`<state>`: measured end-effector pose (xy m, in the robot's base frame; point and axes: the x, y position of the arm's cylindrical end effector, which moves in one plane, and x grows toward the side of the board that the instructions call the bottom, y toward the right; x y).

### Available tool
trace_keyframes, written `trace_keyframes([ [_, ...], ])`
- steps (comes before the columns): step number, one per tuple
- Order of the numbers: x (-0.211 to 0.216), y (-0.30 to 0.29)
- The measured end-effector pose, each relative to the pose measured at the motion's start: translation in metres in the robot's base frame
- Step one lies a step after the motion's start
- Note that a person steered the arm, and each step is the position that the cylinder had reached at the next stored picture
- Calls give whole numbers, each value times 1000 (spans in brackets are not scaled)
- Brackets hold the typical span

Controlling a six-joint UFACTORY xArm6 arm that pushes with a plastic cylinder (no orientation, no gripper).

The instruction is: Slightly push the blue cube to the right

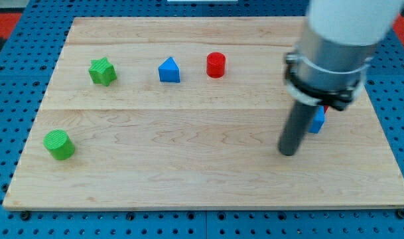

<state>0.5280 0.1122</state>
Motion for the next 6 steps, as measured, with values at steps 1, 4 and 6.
trace_keyframes([
  [1, -31, -32],
  [4, -41, 41],
  [6, -30, 63],
])
